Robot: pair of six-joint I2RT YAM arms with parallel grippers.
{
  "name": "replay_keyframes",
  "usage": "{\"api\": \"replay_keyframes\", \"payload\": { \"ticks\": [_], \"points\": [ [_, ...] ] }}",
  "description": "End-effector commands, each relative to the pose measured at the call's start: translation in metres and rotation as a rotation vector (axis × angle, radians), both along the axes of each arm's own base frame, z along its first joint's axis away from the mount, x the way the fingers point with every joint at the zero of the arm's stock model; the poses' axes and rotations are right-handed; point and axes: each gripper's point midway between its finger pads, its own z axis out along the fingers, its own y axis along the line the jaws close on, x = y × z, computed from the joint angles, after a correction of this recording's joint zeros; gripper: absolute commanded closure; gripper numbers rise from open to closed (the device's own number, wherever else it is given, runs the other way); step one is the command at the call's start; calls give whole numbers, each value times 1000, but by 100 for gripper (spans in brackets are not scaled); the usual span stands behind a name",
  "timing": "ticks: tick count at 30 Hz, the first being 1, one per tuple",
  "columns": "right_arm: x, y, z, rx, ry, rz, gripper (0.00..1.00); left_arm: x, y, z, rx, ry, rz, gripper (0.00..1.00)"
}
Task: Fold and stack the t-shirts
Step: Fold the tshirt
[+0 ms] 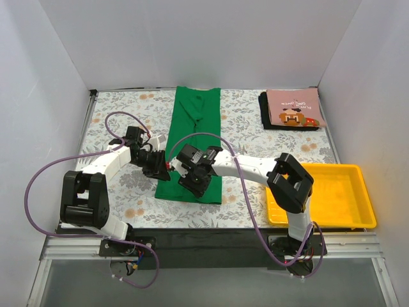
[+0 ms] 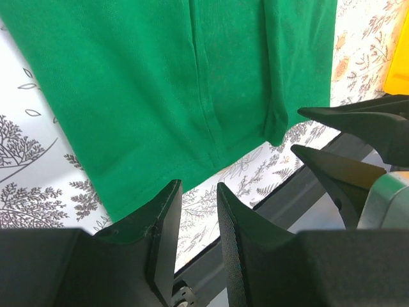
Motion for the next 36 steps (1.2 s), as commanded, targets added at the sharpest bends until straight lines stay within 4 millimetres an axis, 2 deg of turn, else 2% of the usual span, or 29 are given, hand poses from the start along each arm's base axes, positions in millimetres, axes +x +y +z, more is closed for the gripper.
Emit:
{"api": "replay_keyframes", "payload": {
  "ticks": [1,6,18,24,25,30,36],
  "points": [
    [6,17,11,43,-10,-38,53,5,-2,4,-1,-39,6,73],
    [12,20,6,29,-21,-80,53,5,-1,5,0,-47,9,73],
    [12,20,-9,-2,-3,-82,55,6,-1,5,1,-49,9,73],
    [12,20,-5,9,3,-80,68,5,-1,4,-1,-44,8,73],
    [12,21,-5,13,8,-76,77,5,-1,4,-1,-44,8,72],
    [12,21,-3,25,25,-60,99,5,-1,3,3,-45,7,72],
    [15,25,13,69,21,-38,99,4,-1,0,2,-26,6,72]
  ]
}}
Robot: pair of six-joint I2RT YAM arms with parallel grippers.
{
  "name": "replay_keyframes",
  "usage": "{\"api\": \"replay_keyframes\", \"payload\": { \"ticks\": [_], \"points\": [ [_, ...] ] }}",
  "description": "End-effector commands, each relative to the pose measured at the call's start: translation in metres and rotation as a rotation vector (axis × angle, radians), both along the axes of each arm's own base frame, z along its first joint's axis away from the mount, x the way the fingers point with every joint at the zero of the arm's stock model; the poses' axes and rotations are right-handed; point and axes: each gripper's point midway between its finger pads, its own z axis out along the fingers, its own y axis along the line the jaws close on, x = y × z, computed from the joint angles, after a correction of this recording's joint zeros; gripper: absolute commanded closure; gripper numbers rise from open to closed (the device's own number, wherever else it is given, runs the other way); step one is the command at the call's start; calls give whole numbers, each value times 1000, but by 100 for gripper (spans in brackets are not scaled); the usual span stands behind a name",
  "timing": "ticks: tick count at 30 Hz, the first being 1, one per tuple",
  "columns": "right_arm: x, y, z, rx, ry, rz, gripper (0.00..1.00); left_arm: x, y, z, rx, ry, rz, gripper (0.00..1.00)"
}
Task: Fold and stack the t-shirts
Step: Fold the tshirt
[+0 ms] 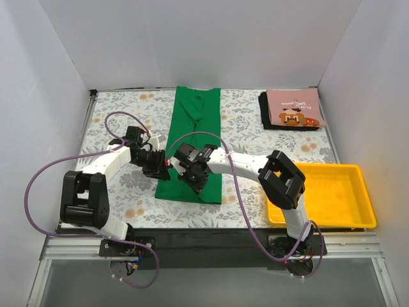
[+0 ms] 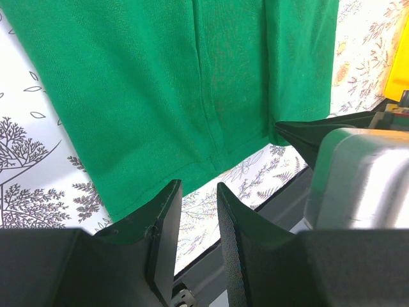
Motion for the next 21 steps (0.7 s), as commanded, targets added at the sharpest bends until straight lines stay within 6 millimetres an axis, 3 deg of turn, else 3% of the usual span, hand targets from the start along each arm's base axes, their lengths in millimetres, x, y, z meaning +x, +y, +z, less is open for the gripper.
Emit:
{"api": "replay_keyframes", "payload": {
  "ticks": [1,14,21],
  "points": [
    [6,15,32,91,-24,23,99,2,-2,1,-3,-21,-8,72],
    [-4,33,60,200,23,67,99,2,-1,-2,7,-8,-3,72],
    [-4,34,38,158,48,68,99,2,0,-2,9,-9,-1,72]
  ]
}}
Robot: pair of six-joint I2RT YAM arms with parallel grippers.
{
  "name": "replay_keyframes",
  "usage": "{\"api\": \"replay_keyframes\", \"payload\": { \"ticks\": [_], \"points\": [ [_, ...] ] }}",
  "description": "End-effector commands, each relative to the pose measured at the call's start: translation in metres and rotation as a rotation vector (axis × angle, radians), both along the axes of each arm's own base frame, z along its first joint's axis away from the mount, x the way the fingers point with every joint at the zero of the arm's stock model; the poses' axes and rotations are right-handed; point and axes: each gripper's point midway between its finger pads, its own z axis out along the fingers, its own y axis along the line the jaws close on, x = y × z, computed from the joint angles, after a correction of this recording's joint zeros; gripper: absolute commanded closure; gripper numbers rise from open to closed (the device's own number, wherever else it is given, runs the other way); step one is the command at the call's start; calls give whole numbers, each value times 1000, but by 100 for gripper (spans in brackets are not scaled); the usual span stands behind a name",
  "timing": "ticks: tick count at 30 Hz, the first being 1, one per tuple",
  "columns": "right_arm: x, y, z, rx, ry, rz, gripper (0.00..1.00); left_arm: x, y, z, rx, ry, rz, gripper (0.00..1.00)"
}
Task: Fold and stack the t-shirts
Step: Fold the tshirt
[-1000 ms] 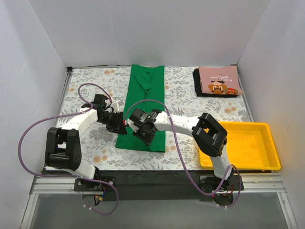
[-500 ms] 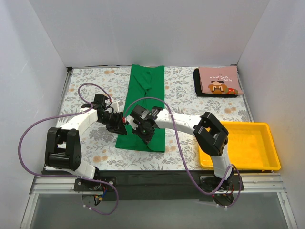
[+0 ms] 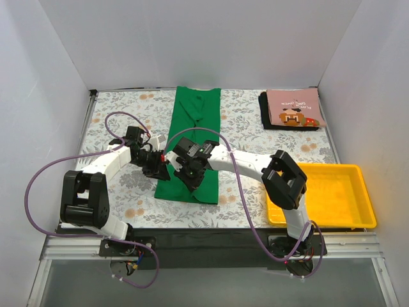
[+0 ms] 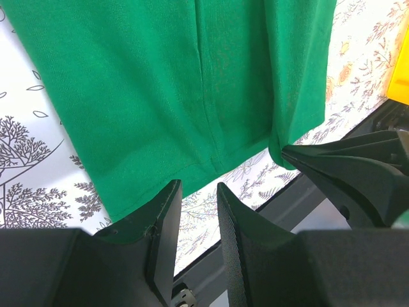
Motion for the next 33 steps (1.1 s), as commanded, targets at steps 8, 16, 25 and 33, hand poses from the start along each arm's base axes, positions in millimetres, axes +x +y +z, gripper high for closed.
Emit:
{"api": "replay_keyframes", "payload": {
  "ticks": [8,16,25,33],
  "points": [
    [10,14,18,70,2,15,60,1,-2,3,-3,-20,-7,70],
    [44,-20,91,303,-91,94,52,8,-7,55,-120,-205,-87,64],
    [31,-96,82,304,-318,345,44,-17,6,87,-119,-559,-485,54],
    [-12,-90,35,238,-392,523,46,-37,18,37,-22,-848,-916,50]
  ]
}}
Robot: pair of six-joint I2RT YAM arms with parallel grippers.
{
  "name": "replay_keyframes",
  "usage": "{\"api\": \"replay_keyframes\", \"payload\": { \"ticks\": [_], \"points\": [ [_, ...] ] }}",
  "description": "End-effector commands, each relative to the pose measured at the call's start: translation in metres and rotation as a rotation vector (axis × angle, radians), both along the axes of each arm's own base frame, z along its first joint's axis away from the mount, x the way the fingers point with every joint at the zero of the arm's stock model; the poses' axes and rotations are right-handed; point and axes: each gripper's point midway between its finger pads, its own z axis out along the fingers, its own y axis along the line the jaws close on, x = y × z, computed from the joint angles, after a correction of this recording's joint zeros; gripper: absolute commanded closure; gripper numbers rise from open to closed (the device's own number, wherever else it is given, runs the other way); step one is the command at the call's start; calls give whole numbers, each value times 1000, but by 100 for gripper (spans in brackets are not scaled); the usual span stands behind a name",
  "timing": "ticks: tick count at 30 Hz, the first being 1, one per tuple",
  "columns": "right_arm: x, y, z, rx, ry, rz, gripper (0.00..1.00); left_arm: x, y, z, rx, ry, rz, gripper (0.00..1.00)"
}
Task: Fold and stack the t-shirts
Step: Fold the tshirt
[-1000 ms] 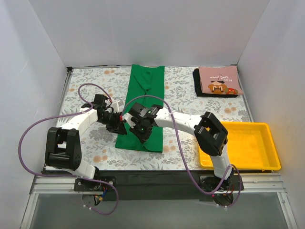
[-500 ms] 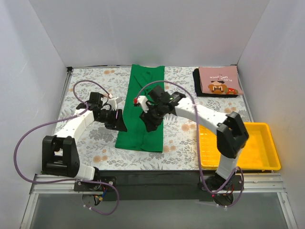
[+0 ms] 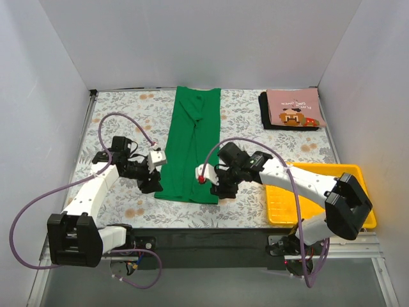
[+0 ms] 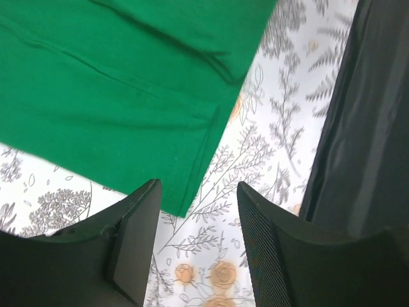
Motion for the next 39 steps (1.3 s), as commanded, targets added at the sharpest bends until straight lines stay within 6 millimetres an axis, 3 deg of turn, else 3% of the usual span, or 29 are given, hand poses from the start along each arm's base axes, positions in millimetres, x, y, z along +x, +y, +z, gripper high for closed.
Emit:
{"api": "replay_keyframes", "payload": {
  "ticks": [1,3,6,8,11,12,13,18,25,39],
  "points": [
    [0,23,-6,30,-148,96,46,0,3,-17,51,-191,-225,50],
    [-7,29,-19,16,-153,120,46,-3,6,-32,79,-209,-277,50],
    [-7,37,-23,8,-120,97,51,1,-3,-32,62,-228,-271,54],
    [-2,40,-18,11,-123,63,53,6,-14,-22,31,-269,-250,61],
    [1,40,-15,26,-55,-29,55,5,-30,-11,21,-339,-236,63],
    [10,37,-14,33,-29,-76,55,0,-33,-19,32,-336,-229,63],
    [8,37,-12,50,29,-112,56,9,-34,-19,59,-358,-175,64],
    [27,35,-2,91,120,-231,56,-13,-58,-36,93,-287,-192,67],
    [37,34,-7,86,198,-303,56,-17,-60,-67,179,-313,-187,67],
    [38,37,-16,71,258,-334,56,-10,-65,-78,187,-311,-199,67]
  ]
}}
